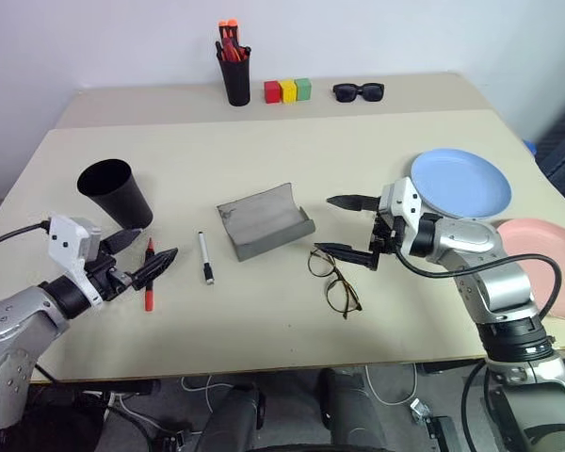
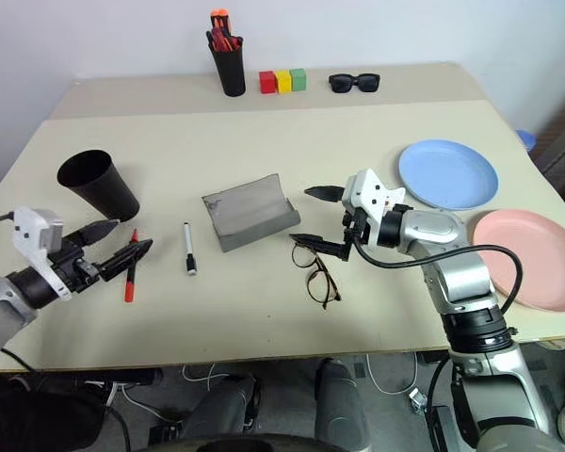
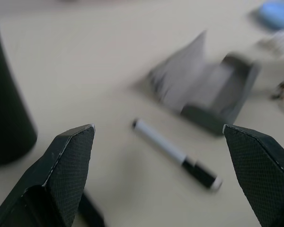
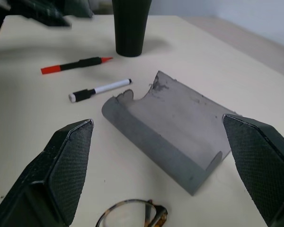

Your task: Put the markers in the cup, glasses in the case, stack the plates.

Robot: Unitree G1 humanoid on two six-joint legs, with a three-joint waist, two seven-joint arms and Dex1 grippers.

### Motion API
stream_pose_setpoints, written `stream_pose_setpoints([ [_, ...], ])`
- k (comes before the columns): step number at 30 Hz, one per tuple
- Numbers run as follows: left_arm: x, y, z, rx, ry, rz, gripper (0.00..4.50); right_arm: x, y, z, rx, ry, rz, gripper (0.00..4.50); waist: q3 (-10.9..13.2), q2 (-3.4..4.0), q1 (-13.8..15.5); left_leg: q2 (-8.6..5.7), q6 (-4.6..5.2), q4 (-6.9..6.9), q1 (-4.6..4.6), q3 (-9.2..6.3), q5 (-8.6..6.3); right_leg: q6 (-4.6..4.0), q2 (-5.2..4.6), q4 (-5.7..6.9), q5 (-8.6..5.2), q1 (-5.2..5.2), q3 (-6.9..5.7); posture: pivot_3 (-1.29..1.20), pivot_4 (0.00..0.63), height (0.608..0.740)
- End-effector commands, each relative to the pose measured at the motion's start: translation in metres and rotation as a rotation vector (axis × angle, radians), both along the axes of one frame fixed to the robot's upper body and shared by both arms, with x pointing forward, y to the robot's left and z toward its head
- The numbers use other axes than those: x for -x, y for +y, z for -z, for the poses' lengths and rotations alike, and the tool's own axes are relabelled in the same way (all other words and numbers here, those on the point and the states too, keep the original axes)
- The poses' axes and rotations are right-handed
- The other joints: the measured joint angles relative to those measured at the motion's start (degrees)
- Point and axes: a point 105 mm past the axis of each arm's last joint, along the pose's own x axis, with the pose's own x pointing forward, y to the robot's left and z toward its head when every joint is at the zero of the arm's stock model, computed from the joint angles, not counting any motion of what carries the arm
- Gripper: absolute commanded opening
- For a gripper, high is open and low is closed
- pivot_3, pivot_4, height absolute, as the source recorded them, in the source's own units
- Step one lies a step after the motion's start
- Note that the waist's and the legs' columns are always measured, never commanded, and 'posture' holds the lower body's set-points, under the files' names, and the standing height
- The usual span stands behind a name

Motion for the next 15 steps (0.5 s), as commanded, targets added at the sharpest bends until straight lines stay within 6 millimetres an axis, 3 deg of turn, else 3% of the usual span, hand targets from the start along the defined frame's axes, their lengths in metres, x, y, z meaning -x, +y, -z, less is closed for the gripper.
stream_pose_setpoints([
  [1,-0.002,0.022,0.002,-0.027,0.062,-0.219,4.50,0.002,0.005,-0.005,-0.012,-0.039,-0.020,4.47,0.00,0.00,0.00,0.00,0.00,0.00,0.00,0.00,0.00,0.00,0.01,0.01,0.00,0.00,0.00,0.00,0.150,0.740],
  [6,-0.014,0.033,0.007,0.028,0.083,-0.462,4.50,0.002,0.006,-0.001,-0.008,-0.039,-0.024,4.47,-0.03,-0.08,0.31,-0.03,-0.02,0.06,0.00,-0.03,0.01,0.00,0.00,0.03,0.01,0.03,0.00,0.00,0.150,0.740],
  [15,-0.028,0.023,0.034,0.039,0.348,-0.498,4.50,0.004,0.008,-0.005,-0.018,-0.044,-0.034,4.47,-0.03,-0.08,0.05,-0.08,-0.11,0.04,0.03,-0.01,-0.01,-0.03,0.05,0.07,0.02,0.01,0.01,0.00,0.150,0.740],
])
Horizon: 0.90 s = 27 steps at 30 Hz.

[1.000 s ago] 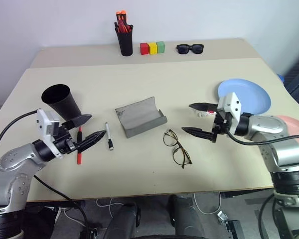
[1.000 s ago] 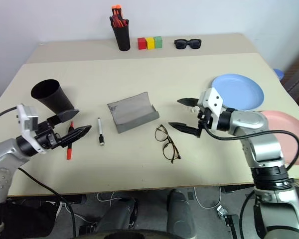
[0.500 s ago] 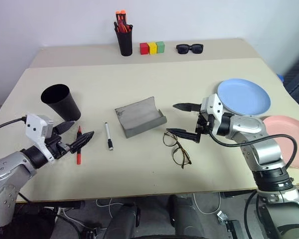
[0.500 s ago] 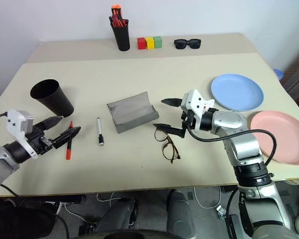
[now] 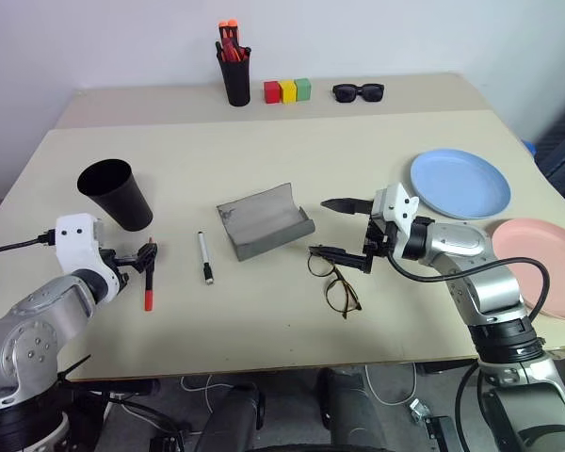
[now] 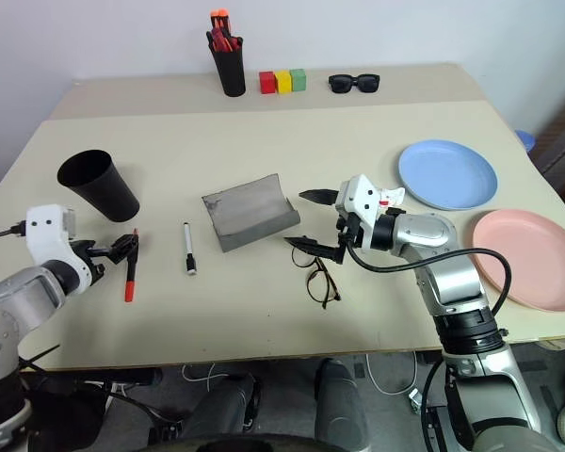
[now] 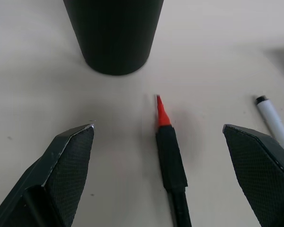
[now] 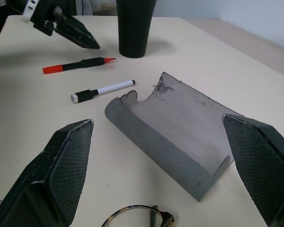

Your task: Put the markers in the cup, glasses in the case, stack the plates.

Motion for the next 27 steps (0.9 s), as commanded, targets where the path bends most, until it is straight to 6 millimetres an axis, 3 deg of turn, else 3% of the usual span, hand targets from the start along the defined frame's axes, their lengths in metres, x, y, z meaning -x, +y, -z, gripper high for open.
stream_pose_setpoints([
  [1,-0.003,0.002,0.010,-0.019,0.115,-0.017,4.50,0.004,0.005,-0.011,-0.021,-0.041,-0.026,4.47,0.00,0.00,0.01,-0.01,0.00,0.00,0.00,0.00,0.00,0.00,0.01,0.00,0.00,0.00,0.00,0.00,0.150,0.740],
  [11,-0.022,-0.024,0.008,0.048,0.178,0.012,4.50,0.008,0.005,-0.005,-0.011,-0.032,-0.009,4.47,0.00,-0.01,0.07,-0.03,-0.17,0.02,-0.02,-0.02,0.08,0.00,0.00,0.00,0.00,0.00,0.00,0.00,0.150,0.740],
  [14,-0.018,-0.026,0.010,0.037,0.211,0.030,3.66,0.007,0.004,-0.006,-0.015,-0.033,-0.002,4.50,0.00,-0.01,-0.11,-0.02,-0.25,0.01,-0.01,0.00,0.11,0.01,0.00,0.00,0.00,0.00,0.01,0.00,0.150,0.740],
  [21,-0.017,-0.022,0.006,0.028,0.201,0.020,0.05,0.003,0.001,-0.005,-0.008,-0.046,0.018,4.50,0.00,-0.01,0.08,-0.02,-0.25,0.02,-0.01,0.00,0.11,0.01,0.00,0.00,0.00,0.00,0.00,0.00,0.150,0.740],
  [25,-0.020,-0.028,-0.010,-0.006,0.137,0.051,0.05,0.003,-0.008,-0.010,-0.017,-0.034,0.020,4.50,0.00,-0.01,0.02,-0.02,-0.27,0.02,-0.03,-0.01,0.12,0.01,0.00,0.00,0.00,-0.01,0.00,0.00,0.150,0.740],
  [27,-0.027,-0.039,-0.028,-0.014,0.038,0.108,0.05,0.002,-0.013,-0.020,-0.060,-0.026,0.020,4.50,0.02,-0.04,0.12,-0.02,-0.28,0.02,-0.04,-0.01,0.12,0.01,0.00,-0.01,0.00,0.00,0.00,0.00,0.150,0.740],
])
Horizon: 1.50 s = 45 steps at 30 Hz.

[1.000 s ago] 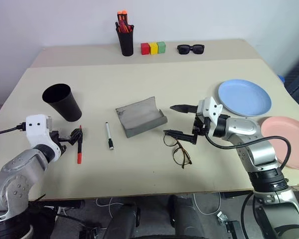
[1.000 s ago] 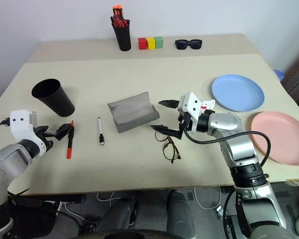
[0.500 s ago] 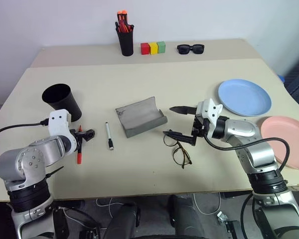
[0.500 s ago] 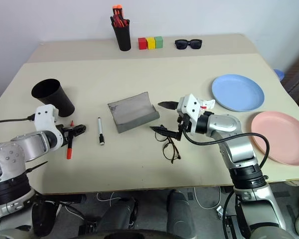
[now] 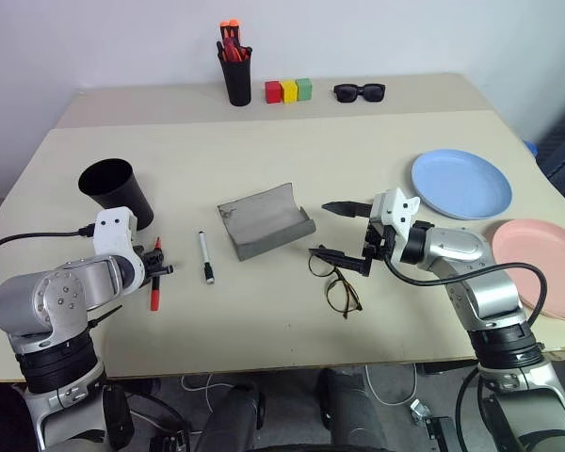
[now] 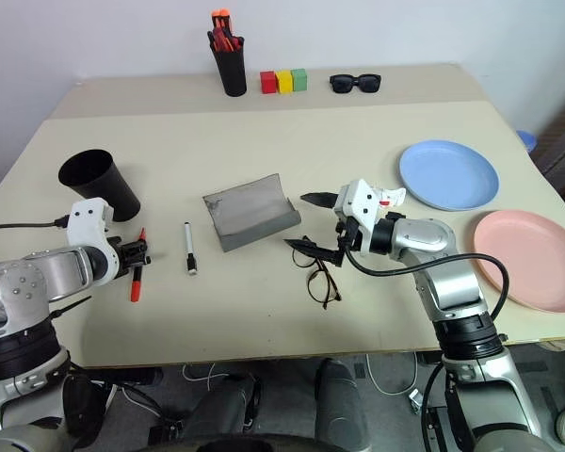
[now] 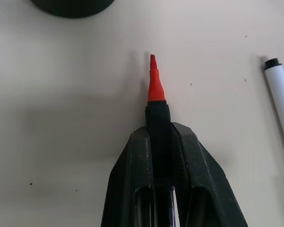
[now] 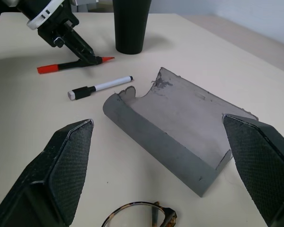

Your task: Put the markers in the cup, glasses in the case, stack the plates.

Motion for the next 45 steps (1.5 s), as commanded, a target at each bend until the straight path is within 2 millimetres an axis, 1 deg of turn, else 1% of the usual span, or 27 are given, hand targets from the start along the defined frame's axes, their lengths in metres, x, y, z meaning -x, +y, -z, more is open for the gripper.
stream_pose_setpoints([
  [1,-0.011,-0.016,-0.041,-0.043,-0.194,0.090,0.05,0.000,-0.008,-0.029,-0.086,-0.033,-0.011,4.50,0.02,-0.03,0.07,0.00,0.00,0.02,-0.02,-0.01,0.00,0.00,0.00,0.00,0.00,0.00,0.00,0.00,0.150,0.740],
  [2,-0.015,-0.025,-0.054,-0.024,-0.280,0.137,0.05,0.002,-0.008,-0.033,-0.105,-0.030,-0.020,4.50,0.02,-0.03,0.05,0.01,0.00,0.03,-0.02,-0.01,0.00,0.00,0.00,0.00,0.00,0.00,0.00,0.00,0.150,0.740],
  [3,-0.017,-0.031,-0.062,-0.010,-0.335,0.168,0.05,0.003,-0.008,-0.034,-0.115,-0.027,-0.027,4.50,0.02,-0.03,0.02,0.01,0.00,0.03,-0.02,-0.01,0.00,0.00,0.00,0.00,0.00,0.00,0.00,0.00,0.150,0.740],
  [6,-0.024,-0.046,-0.093,-0.007,-0.541,0.245,0.05,0.003,-0.003,-0.033,-0.118,-0.027,-0.031,4.50,0.02,-0.03,-0.02,0.03,-0.01,0.00,0.00,-0.01,0.00,-0.01,0.00,-0.02,0.00,0.00,0.00,0.00,0.150,0.740],
  [7,-0.027,-0.050,-0.106,-0.004,-0.620,0.258,0.05,0.003,-0.001,-0.032,-0.118,-0.026,-0.030,4.50,0.02,-0.02,-0.09,0.02,-0.02,0.00,-0.01,-0.01,0.01,-0.01,0.00,-0.03,0.00,0.00,0.00,0.00,0.150,0.740],
  [8,-0.028,-0.052,-0.113,-0.001,-0.670,0.264,0.05,0.003,0.000,-0.032,-0.119,-0.026,-0.030,4.50,0.02,-0.02,-0.10,0.03,-0.04,0.00,-0.01,0.02,0.02,-0.01,0.00,-0.03,0.00,-0.01,0.01,0.00,0.150,0.740],
  [10,-0.032,-0.052,-0.145,-0.012,-0.861,0.251,0.05,0.003,0.001,-0.030,-0.119,-0.022,-0.030,4.50,0.02,-0.03,0.06,0.03,-0.07,0.00,-0.01,0.03,0.03,-0.01,0.00,-0.04,0.01,0.00,0.01,0.00,0.150,0.740],
  [11,-0.033,-0.048,-0.160,-0.056,-0.946,0.241,0.05,0.003,0.002,-0.030,-0.121,-0.022,-0.029,4.50,0.02,-0.03,0.05,0.02,-0.09,0.01,-0.03,0.02,0.04,-0.02,0.00,-0.05,0.02,0.00,0.00,0.00,0.150,0.740],
  [12,-0.034,-0.042,-0.170,-0.095,-1.007,0.220,0.05,0.002,0.003,-0.030,-0.121,-0.022,-0.029,4.50,0.02,-0.03,0.01,0.02,-0.09,0.02,-0.03,0.03,0.05,-0.03,0.00,-0.06,0.02,0.00,0.00,0.00,0.150,0.740],
  [14,-0.035,-0.021,-0.192,-0.165,-1.132,0.140,0.05,0.002,0.003,-0.031,-0.130,-0.023,-0.027,4.50,0.02,-0.02,-0.04,0.02,-0.10,0.00,-0.01,0.07,0.05,-0.04,0.00,-0.08,0.03,-0.01,0.00,0.00,0.150,0.740],
  [16,-0.034,-0.001,-0.207,-0.231,-1.226,0.093,0.05,0.003,0.002,-0.039,-0.193,0.010,-0.035,4.50,0.02,-0.02,-0.08,0.02,-0.10,-0.02,0.01,0.10,0.05,-0.04,0.00,-0.10,0.03,0.00,0.01,0.00,0.150,0.740],
  [17,-0.034,0.010,-0.209,-0.264,-1.247,0.070,0.05,0.005,0.002,-0.043,-0.225,0.029,-0.049,4.50,0.02,-0.02,-0.09,0.03,-0.10,-0.02,0.01,0.10,0.05,-0.04,0.01,-0.10,0.03,-0.01,0.01,0.00,0.150,0.740],
  [20,-0.038,0.035,-0.208,-0.319,-1.272,0.017,0.05,0.010,0.004,-0.052,-0.279,0.050,-0.076,4.50,0.02,-0.02,0.04,0.03,-0.09,-0.02,0.00,0.10,0.05,-0.05,0.00,-0.12,0.05,-0.02,0.01,0.00,0.150,0.740],
  [22,-0.039,0.044,-0.207,-0.334,-1.298,-0.001,0.05,0.011,0.005,-0.055,-0.290,0.051,-0.080,4.50,0.02,-0.02,0.07,0.02,0.00,0.00,-0.03,0.08,0.00,-0.04,0.00,-0.14,0.05,-0.01,0.00,0.00,0.150,0.740],
  [24,-0.043,0.052,-0.199,-0.347,-1.287,-0.017,0.05,0.011,0.007,-0.054,-0.278,0.047,-0.076,4.50,0.01,-0.02,0.19,0.02,0.07,0.03,-0.05,0.07,-0.04,-0.03,0.00,-0.15,0.06,-0.01,0.00,0.00,0.150,0.740],
  [26,-0.045,0.057,-0.188,-0.346,-1.278,-0.023,0.05,0.010,0.007,-0.052,-0.263,0.043,-0.070,4.50,0.01,-0.03,0.19,0.01,0.10,0.05,-0.07,0.05,-0.05,-0.01,0.00,-0.15,0.08,-0.01,0.00,0.00,0.150,0.740],
  [28,-0.045,0.058,-0.181,-0.351,-1.290,-0.013,0.05,0.010,0.007,-0.051,-0.256,0.043,-0.069,4.50,0.01,-0.03,0.08,0.01,0.10,0.05,-0.06,0.05,-0.05,-0.01,0.00,-0.15,0.08,-0.01,0.00,0.00,0.150,0.740],
  [32,-0.049,0.066,-0.164,-0.326,-1.280,-0.064,0.05,0.010,0.007,-0.051,-0.253,0.039,-0.062,4.50,0.01,-0.03,-0.01,0.02,0.08,0.04,-0.05,0.06,-0.04,-0.01,0.00,-0.14,0.08,-0.01,0.00,0.00,0.150,0.740],
  [35,-0.051,0.067,-0.147,-0.293,-1.248,-0.066,0.05,0.008,0.006,-0.052,-0.250,0.037,-0.055,4.50,0.01,-0.03,-0.02,0.02,0.09,0.04,-0.05,0.06,-0.05,-0.02,0.00,-0.14,0.09,-0.01,0.00,0.00,0.150,0.740],
  [40,-0.050,0.069,-0.128,-0.305,-1.216,-0.063,0.05,0.008,0.005,-0.051,-0.243,0.034,-0.049,4.50,0.01,-0.03,0.00,0.02,0.15,0.04,-0.05,0.06,-0.08,-0.02,0.00,-0.13,0.10,-0.02,0.00,0.00,0.150,0.740],
  [42,-0.050,0.068,-0.122,-0.299,-1.207,-0.056,0.97,0.008,0.006,-0.051,-0.239,0.032,-0.050,4.50,0.01,-0.03,0.01,0.02,0.15,0.04,-0.05,0.06,-0.08,-0.02,0.00,-0.13,0.10,-0.02,0.00,0.00,0.150,0.740],
  [43,-0.050,0.067,-0.121,-0.297,-1.208,-0.053,1.24,0.007,0.006,-0.051,-0.238,0.032,-0.050,4.50,0.01,-0.03,0.01,0.02,0.16,0.05,-0.05,0.06,-0.09,-0.03,0.00,-0.13,0.10,-0.02,0.00,0.00,0.150,0.740],
  [44,-0.050,0.066,-0.121,-0.298,-1.211,-0.049,1.80,0.007,0.006,-0.051,-0.237,0.030,-0.050,4.50,0.01,-0.03,0.01,0.02,0.17,0.04,-0.05,0.06,-0.09,-0.03,0.00,-0.13,0.11,-0.02,0.00,0.00,0.150,0.740],
  [45,-0.049,0.065,-0.122,-0.297,-1.217,-0.045,2.23,0.007,0.006,-0.051,-0.235,0.028,-0.051,4.50,0.01,-0.03,0.01,0.02,0.17,0.05,-0.05,0.06,-0.09,-0.03,0.00,-0.13,0.11,-0.02,0.00,0.00,0.150,0.740],
])
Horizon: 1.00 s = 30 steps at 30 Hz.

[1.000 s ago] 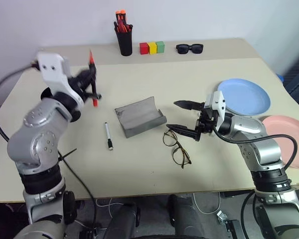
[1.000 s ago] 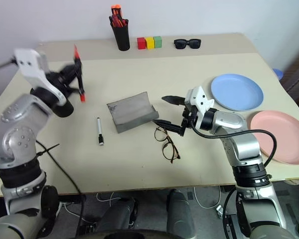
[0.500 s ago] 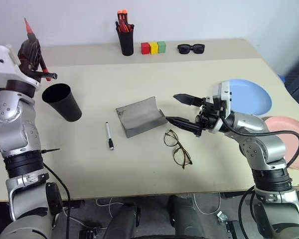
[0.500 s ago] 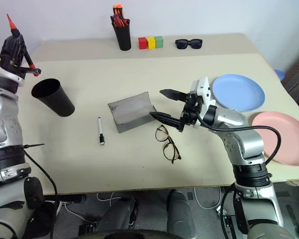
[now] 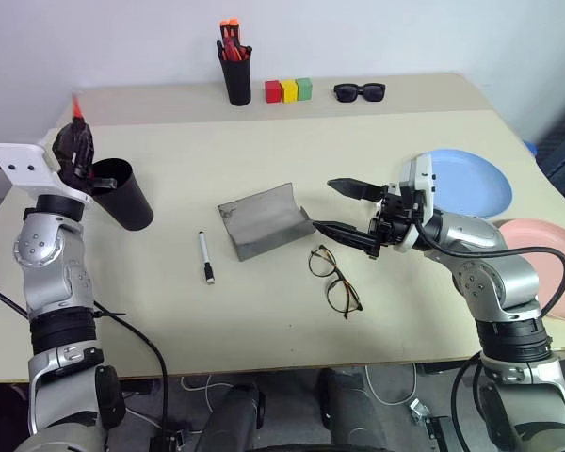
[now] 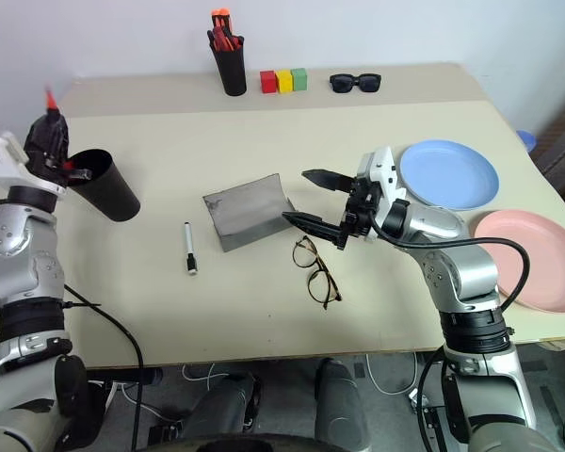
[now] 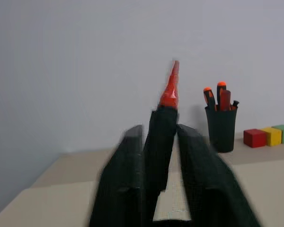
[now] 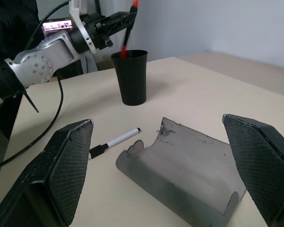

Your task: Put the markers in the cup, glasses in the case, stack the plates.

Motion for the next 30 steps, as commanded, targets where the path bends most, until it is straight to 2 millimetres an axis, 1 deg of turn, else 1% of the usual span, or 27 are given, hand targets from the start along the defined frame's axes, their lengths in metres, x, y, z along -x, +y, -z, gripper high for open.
stream_pose_setpoints([
  [1,0.005,-0.003,-0.012,-0.015,-0.056,0.010,2.76,0.003,0.002,-0.014,-0.002,-0.067,-0.013,4.50,0.00,0.00,0.01,0.00,0.00,0.00,0.00,0.00,0.00,0.00,0.00,0.00,0.00,0.00,0.00,0.00,0.150,0.740],
  [3,0.006,-0.004,-0.017,-0.023,-0.062,0.013,3.77,0.002,0.002,-0.014,-0.002,-0.070,-0.009,4.50,0.00,0.00,0.00,0.00,0.00,0.00,0.00,0.00,0.00,0.00,0.00,0.00,0.00,0.00,0.00,0.00,0.150,0.740],
  [4,0.007,-0.007,-0.021,-0.028,-0.068,0.026,4.37,0.002,0.002,-0.014,-0.001,-0.071,-0.008,4.50,0.00,0.00,0.00,0.00,0.01,0.00,0.00,0.00,0.00,0.00,0.00,0.00,0.00,0.00,0.00,0.00,0.150,0.740],
  [5,0.009,-0.012,-0.025,-0.035,-0.075,0.047,4.48,0.001,0.002,-0.014,-0.001,-0.072,-0.007,4.50,0.00,0.00,-0.01,0.00,0.01,0.00,0.00,0.00,0.00,0.00,0.00,0.00,0.00,0.00,0.00,0.00,0.150,0.740],
  [7,0.011,-0.025,-0.031,-0.035,-0.053,0.093,4.48,0.001,0.001,-0.013,0.002,-0.075,-0.003,4.50,0.00,0.00,-0.03,0.01,0.00,0.00,-0.01,0.00,0.00,0.00,0.00,0.00,0.00,0.00,0.00,0.00,0.150,0.740],
  [9,0.012,-0.048,-0.029,-0.095,0.042,0.158,4.48,0.000,0.001,-0.013,0.005,-0.078,-0.001,4.50,0.00,0.00,-0.06,0.06,0.01,0.00,-0.01,0.00,-0.01,0.00,-0.01,0.01,0.00,0.00,0.00,0.00,0.150,0.740],
  [11,0.018,-0.073,-0.031,0.002,0.126,0.259,4.48,0.000,0.001,-0.012,0.006,-0.078,-0.001,4.50,0.00,0.00,-0.12,0.06,0.04,0.00,0.01,0.01,-0.02,0.00,-0.01,0.05,0.00,0.00,0.02,0.00,0.150,0.740],
  [12,0.021,-0.083,-0.029,-0.006,0.185,0.273,4.48,-0.001,0.001,-0.012,0.006,-0.078,-0.001,4.50,0.00,0.00,-0.08,0.09,0.07,0.01,0.00,-0.01,-0.04,0.00,-0.01,0.07,0.00,0.00,0.02,0.00,0.150,0.740],
  [13,0.025,-0.098,-0.024,-0.051,0.260,0.305,4.48,-0.001,0.001,-0.011,0.006,-0.078,-0.001,4.50,0.00,0.00,-0.06,0.09,0.08,0.03,-0.01,-0.03,-0.05,0.01,-0.01,0.09,0.00,-0.01,0.01,0.00,0.150,0.740],
  [15,0.031,-0.112,-0.013,-0.106,0.382,0.294,4.48,-0.001,0.000,-0.010,0.007,-0.077,-0.002,4.50,0.00,0.01,-0.16,0.09,0.09,0.03,0.02,-0.02,-0.05,0.01,0.01,0.12,0.00,-0.01,0.02,0.00,0.150,0.740],
  [18,0.034,-0.115,0.005,-0.075,0.540,0.183,4.48,-0.003,0.001,-0.010,0.007,-0.076,-0.005,4.50,0.00,0.02,-0.23,0.06,0.09,0.00,0.06,0.00,-0.05,0.01,0.03,0.15,-0.01,0.00,0.03,0.00,0.150,0.740],
  [19,0.035,-0.116,0.008,-0.074,0.567,0.158,4.48,-0.003,0.001,-0.010,0.006,-0.076,-0.005,4.50,0.00,0.02,-0.23,0.06,0.09,0.00,0.09,0.00,-0.05,0.01,0.05,0.16,-0.01,0.00,0.03,0.00,0.150,0.740],
  [21,0.036,-0.116,0.024,-0.038,0.681,0.110,4.48,-0.004,0.002,-0.010,0.006,-0.078,-0.008,4.50,0.00,0.02,-0.16,0.04,0.09,0.01,0.08,0.00,-0.05,0.00,0.11,0.16,-0.01,0.01,0.04,0.00,0.150,0.740],
  [22,0.039,-0.118,0.035,-0.046,0.760,0.096,4.48,-0.005,0.002,-0.009,0.007,-0.079,-0.011,4.50,0.00,0.01,-0.14,0.04,0.08,0.01,0.07,-0.01,-0.04,0.00,0.11,0.16,-0.01,0.01,0.03,0.00,0.150,0.740],
  [25,0.046,-0.122,0.057,-0.040,0.918,0.075,4.48,-0.005,0.004,-0.009,0.006,-0.082,-0.014,4.50,0.00,0.01,-0.17,0.02,0.07,0.02,0.05,-0.01,-0.04,0.00,0.11,0.15,-0.01,0.01,0.04,0.00,0.150,0.740],
  [27,0.051,-0.126,0.076,-0.007,1.003,0.090,4.48,-0.004,0.004,-0.008,0.014,-0.084,-0.014,4.50,0.00,0.01,-0.13,0.01,0.06,0.02,0.05,-0.01,-0.04,0.00,0.11,0.14,-0.01,0.01,0.04,0.00,0.150,0.740],
  [29,0.055,-0.128,0.092,0.035,1.056,0.098,4.48,-0.003,0.004,-0.007,0.017,-0.085,-0.011,4.50,0.00,0.01,-0.21,0.01,0.03,0.01,0.05,-0.01,-0.02,0.00,0.11,0.14,-0.01,0.00,0.04,0.00,0.150,0.740],
  [30,0.056,-0.129,0.096,0.051,1.069,0.100,4.48,-0.003,0.003,-0.007,0.016,-0.085,-0.010,4.50,0.00,0.01,-0.18,0.02,-0.09,0.00,0.06,-0.01,0.04,0.00,0.11,0.13,-0.01,0.00,0.05,0.00,0.150,0.740],
])
